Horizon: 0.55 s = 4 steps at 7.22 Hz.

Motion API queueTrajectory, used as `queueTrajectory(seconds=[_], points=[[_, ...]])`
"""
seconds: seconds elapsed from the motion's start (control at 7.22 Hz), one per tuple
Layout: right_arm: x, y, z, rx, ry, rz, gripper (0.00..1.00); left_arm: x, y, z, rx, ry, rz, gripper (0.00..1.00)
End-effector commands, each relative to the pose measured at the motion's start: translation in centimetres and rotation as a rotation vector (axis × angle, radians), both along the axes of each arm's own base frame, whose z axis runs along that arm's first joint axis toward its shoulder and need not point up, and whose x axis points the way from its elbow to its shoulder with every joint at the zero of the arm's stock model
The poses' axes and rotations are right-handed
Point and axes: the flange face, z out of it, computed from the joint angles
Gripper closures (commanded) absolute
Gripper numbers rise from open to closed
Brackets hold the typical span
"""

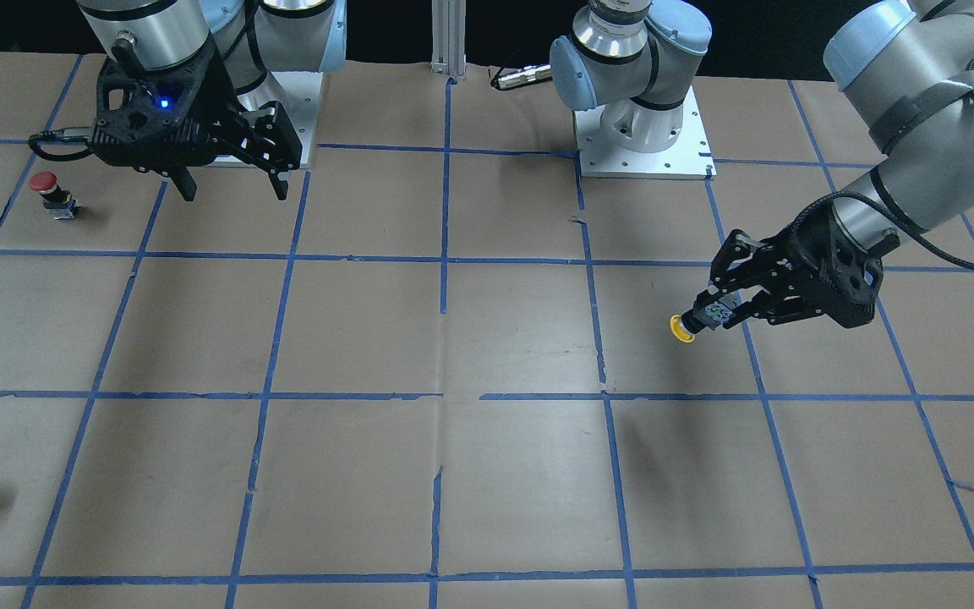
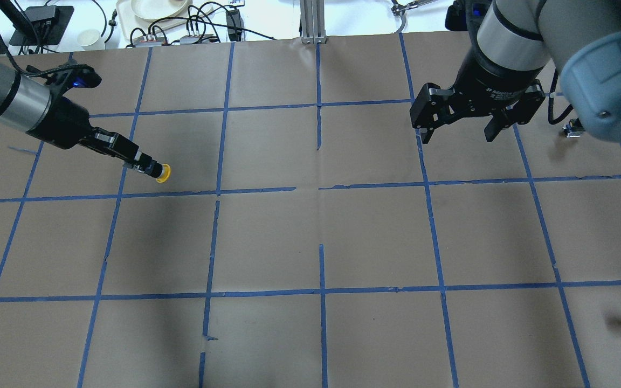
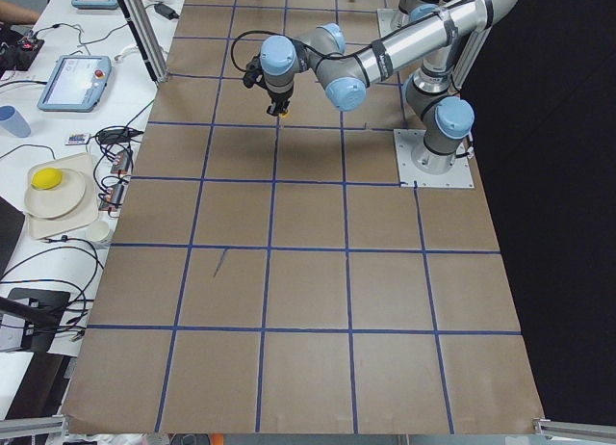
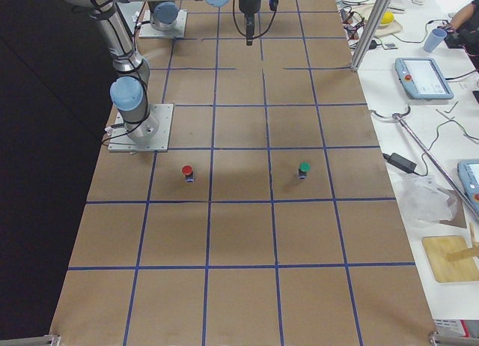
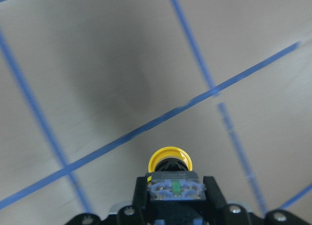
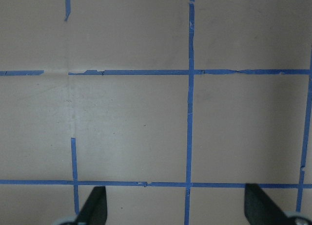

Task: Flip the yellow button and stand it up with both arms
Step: 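Lift the yellow button with the left gripper while the right gripper approaches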

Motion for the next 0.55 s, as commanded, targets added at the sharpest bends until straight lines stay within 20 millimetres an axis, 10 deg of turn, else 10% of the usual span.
queueTrajectory(seconds=[0.0, 0.42], points=[[-1.4, -0.5, 0.5, -0.013, -0.017, -0.038, 0.01, -6.0, 0.7, 1.4, 0.067, 0.277, 0.033, 0.89], [-6.8, -2.0, 0.6, 0.07, -0.468, -0.24, 0.01, -9.9, 1.3, 3.8, 0.136, 0.608, 0.155, 0.92]])
